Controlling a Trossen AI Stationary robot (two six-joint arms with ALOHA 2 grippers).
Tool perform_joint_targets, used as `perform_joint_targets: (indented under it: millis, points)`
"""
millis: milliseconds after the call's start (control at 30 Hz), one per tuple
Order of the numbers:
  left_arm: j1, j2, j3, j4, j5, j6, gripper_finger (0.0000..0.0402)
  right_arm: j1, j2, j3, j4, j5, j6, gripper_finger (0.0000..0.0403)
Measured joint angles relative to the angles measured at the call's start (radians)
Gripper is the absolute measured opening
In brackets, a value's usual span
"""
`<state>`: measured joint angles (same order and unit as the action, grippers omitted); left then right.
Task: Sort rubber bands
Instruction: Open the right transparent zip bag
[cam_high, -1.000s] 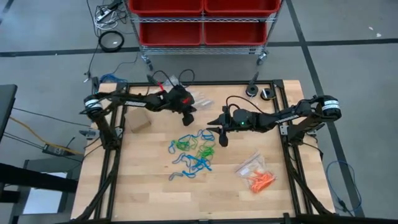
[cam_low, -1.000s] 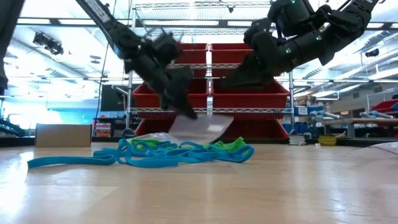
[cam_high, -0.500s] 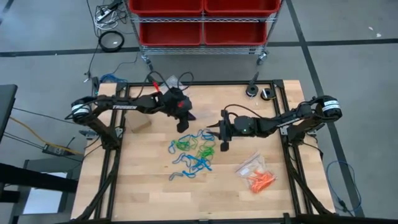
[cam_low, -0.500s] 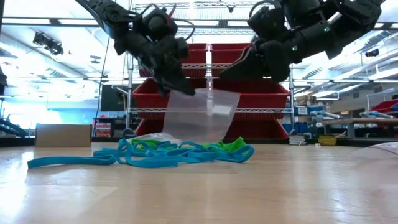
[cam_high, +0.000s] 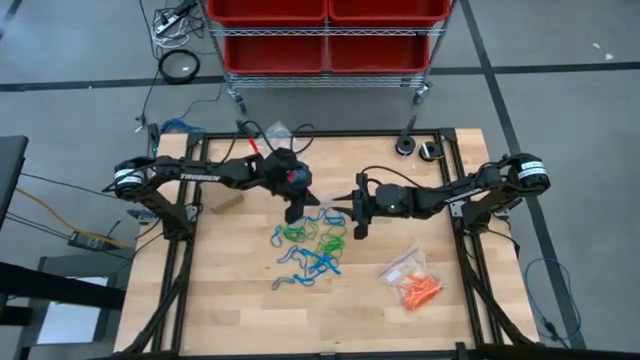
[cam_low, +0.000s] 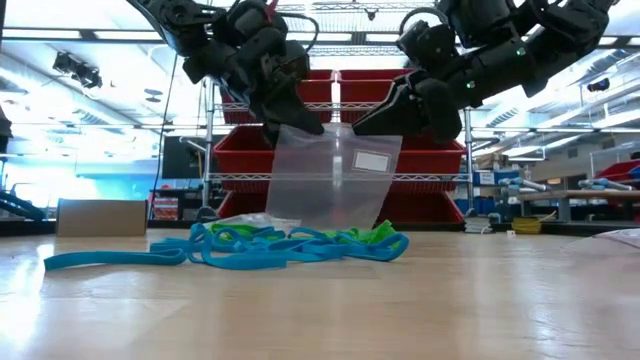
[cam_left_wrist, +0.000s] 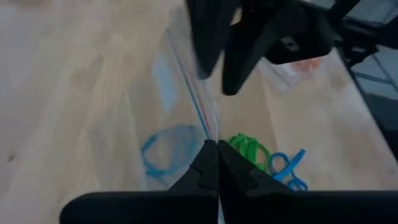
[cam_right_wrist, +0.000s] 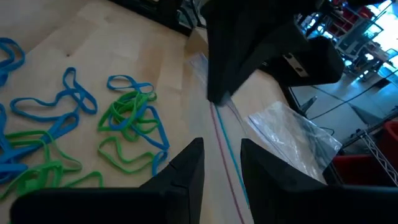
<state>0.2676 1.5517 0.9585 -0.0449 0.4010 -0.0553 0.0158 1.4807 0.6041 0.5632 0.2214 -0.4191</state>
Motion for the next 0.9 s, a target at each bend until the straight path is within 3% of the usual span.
perform_joint_targets:
  millis: [300,900]
  points:
    - [-0.026,0.000,0.000,0.034,0.069,-0.009,0.0001,-0.012,0.000,0.000,-0.004,-0.001,0.005,0.0093]
    - [-0.044,0.000,0.000,0.025,0.073,-0.006,0.0001,-0.009,0.000,0.000,0.012,-0.012,0.024,0.0094]
